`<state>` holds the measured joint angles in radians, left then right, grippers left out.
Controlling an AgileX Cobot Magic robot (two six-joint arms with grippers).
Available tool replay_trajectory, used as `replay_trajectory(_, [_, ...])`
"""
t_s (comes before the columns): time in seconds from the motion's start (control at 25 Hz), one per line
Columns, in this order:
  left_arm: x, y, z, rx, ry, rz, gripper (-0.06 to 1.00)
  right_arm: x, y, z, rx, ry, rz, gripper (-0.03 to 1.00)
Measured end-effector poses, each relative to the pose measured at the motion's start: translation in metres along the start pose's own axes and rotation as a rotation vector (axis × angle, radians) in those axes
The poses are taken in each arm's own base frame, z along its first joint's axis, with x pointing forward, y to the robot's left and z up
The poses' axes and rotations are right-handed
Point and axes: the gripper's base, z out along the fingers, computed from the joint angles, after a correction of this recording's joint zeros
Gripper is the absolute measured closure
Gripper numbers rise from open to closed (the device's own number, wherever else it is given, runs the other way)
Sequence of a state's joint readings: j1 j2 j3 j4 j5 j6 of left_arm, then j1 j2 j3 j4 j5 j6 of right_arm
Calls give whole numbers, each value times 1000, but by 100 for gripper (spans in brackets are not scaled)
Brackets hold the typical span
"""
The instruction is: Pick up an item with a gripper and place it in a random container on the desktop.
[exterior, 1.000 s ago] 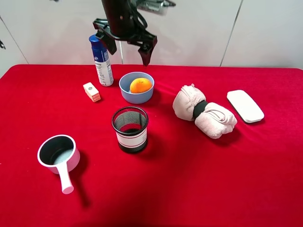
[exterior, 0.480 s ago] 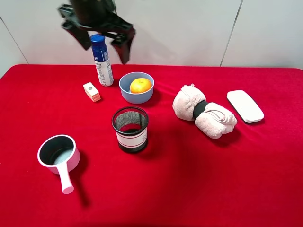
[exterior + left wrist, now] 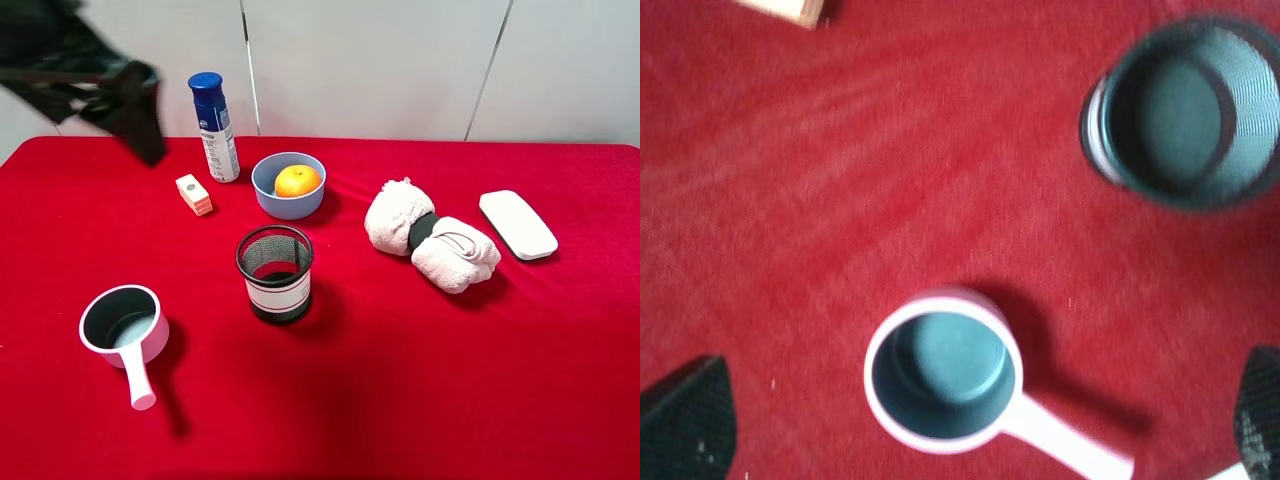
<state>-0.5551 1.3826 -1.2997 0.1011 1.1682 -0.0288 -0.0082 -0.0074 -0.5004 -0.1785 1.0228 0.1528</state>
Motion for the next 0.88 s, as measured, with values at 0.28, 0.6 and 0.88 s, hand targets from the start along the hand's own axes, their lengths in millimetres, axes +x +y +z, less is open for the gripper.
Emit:
replay_trajectory(0.28, [72, 2, -30, 7, -95, -7, -5, 0, 0, 0, 0, 0, 0, 27])
replay_trajectory(0.6, [159, 9, -35, -11, -206, -68, -5, 0, 0, 0, 0, 0, 0, 27])
replay_trajectory(0.88, [218, 14, -18, -78, -289, -267, -5, 0, 0, 0, 0, 0, 0, 27])
